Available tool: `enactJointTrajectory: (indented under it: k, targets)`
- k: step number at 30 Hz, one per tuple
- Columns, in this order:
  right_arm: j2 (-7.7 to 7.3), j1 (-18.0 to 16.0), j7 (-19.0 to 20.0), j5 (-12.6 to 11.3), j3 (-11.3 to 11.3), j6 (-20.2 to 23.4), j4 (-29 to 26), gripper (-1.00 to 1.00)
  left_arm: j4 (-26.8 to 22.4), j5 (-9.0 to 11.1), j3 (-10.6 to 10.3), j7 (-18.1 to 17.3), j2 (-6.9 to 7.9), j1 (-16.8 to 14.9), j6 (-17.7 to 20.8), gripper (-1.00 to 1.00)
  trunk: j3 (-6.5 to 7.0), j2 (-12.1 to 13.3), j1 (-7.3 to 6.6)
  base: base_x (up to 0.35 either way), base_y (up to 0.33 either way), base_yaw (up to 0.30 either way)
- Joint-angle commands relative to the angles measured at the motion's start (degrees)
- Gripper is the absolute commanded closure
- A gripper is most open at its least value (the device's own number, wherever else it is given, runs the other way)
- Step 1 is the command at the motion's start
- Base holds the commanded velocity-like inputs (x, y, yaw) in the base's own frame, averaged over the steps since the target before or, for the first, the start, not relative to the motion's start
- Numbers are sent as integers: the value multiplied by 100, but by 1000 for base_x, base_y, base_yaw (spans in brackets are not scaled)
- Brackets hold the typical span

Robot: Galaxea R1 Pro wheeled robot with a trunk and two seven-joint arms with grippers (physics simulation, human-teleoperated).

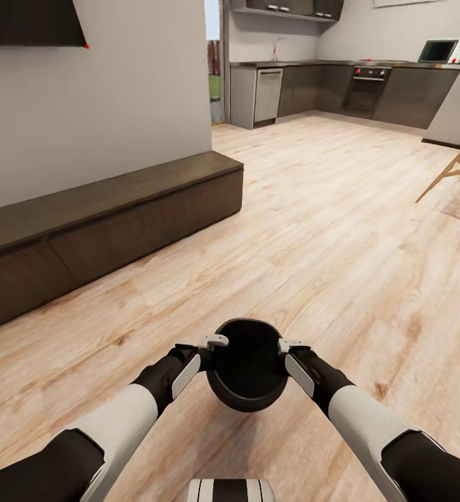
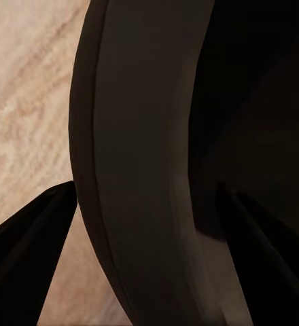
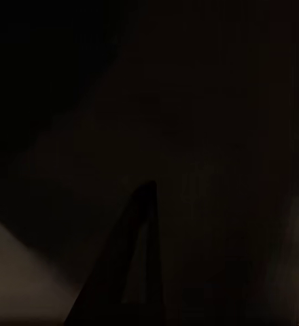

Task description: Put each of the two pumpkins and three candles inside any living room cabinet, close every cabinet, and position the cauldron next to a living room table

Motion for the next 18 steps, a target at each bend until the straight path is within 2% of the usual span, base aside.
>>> enactJointTrajectory:
  k: [1,18]
  targets:
    - [-11,-5,-58,0,20,32,136,100,-27,26,-32,38,9,-6,-12,100,19,0,-4,0,0,0]
    - [-11,-5,-58,0,23,32,134,100,-27,27,-34,38,9,-6,-13,100,396,22,-48,0,0,0]
